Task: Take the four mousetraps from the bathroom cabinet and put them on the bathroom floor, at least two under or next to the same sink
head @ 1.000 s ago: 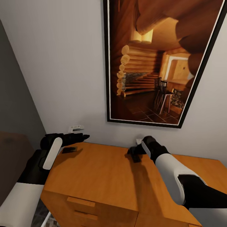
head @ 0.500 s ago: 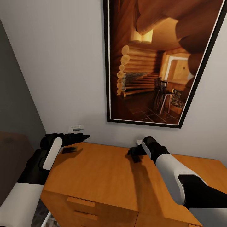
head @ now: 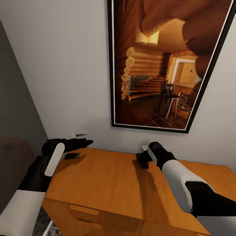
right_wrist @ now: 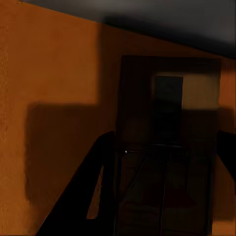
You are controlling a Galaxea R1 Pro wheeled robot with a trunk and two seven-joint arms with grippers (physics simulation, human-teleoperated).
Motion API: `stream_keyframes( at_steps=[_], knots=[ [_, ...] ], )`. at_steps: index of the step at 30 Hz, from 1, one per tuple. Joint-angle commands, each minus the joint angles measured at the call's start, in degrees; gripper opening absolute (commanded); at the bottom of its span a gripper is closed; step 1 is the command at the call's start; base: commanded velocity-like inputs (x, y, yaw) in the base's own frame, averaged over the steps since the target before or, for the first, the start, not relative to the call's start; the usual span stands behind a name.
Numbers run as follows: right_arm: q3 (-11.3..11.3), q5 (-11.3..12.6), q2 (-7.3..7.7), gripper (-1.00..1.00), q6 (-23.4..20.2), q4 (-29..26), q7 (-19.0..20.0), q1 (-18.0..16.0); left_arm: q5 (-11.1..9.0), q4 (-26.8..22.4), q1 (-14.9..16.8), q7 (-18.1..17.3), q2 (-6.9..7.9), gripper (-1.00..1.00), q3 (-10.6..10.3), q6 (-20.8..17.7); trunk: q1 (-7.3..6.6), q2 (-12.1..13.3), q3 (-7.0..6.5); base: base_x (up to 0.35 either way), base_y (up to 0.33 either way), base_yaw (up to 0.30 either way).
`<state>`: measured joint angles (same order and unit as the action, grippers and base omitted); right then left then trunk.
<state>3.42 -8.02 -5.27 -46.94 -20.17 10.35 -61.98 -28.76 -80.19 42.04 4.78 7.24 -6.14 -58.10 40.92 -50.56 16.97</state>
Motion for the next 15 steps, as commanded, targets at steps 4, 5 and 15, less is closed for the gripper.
stream_keyframes(
  at_steps=[4, 5, 15],
  knots=[
    [0.37, -0.50, 0.03, -1.00, -0.35, 2.23, 0.12, 0.01, -0.51, -0.05, 0.06, 0.49, 0.05, 1.00, -0.10, -0.17, 0.02, -0.03, 0.09, 0.000, 0.000, 0.000],
    [0.37, -0.55, 0.04, -1.00, -0.36, 2.23, 0.10, 0.01, -0.51, -0.05, 0.06, 0.49, 0.05, 1.00, -0.10, -0.17, 0.02, -0.03, 0.09, 0.000, 0.000, 0.000],
    [0.39, -1.68, -0.02, -1.00, -0.70, 2.24, -1.00, 0.01, -0.43, -0.05, 0.06, 0.55, 0.05, 1.00, -0.10, -0.17, 0.02, -0.03, 0.09, 0.000, 0.000, 0.000]
  ],
)
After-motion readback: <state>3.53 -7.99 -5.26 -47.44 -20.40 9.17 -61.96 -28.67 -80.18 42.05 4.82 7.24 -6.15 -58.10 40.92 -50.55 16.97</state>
